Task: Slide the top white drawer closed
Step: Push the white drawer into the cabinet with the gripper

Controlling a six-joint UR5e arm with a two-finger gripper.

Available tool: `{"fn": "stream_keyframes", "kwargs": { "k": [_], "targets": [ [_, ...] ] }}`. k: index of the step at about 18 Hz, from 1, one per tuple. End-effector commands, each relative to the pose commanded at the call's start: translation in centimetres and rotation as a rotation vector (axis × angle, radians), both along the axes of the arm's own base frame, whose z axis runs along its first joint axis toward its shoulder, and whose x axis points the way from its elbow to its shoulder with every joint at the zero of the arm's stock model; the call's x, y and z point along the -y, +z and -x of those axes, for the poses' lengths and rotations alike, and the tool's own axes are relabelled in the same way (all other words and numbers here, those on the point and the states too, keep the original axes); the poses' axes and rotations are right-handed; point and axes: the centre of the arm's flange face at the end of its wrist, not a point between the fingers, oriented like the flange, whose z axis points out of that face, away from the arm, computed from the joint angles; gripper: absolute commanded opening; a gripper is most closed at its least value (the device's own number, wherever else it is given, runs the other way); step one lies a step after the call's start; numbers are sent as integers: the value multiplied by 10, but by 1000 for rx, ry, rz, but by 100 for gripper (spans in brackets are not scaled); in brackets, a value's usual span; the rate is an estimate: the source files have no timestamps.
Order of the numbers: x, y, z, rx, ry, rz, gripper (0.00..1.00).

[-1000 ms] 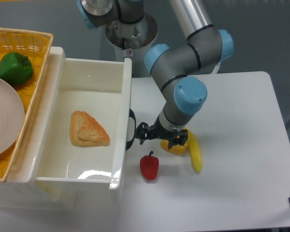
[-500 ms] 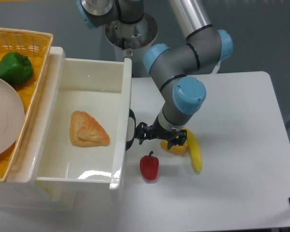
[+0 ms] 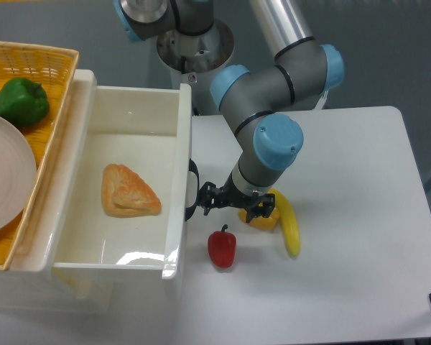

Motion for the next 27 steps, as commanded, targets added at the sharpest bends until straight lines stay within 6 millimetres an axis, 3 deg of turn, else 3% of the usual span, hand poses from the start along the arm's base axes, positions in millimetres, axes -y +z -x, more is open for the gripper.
{"fn": "stream_keyframes", "kwargs": {
  "k": [14, 27],
  "targets": [
    [-9, 7, -11, 20, -12, -35, 100],
    [-22, 13, -34, 19, -44, -39, 100]
  ]
}}
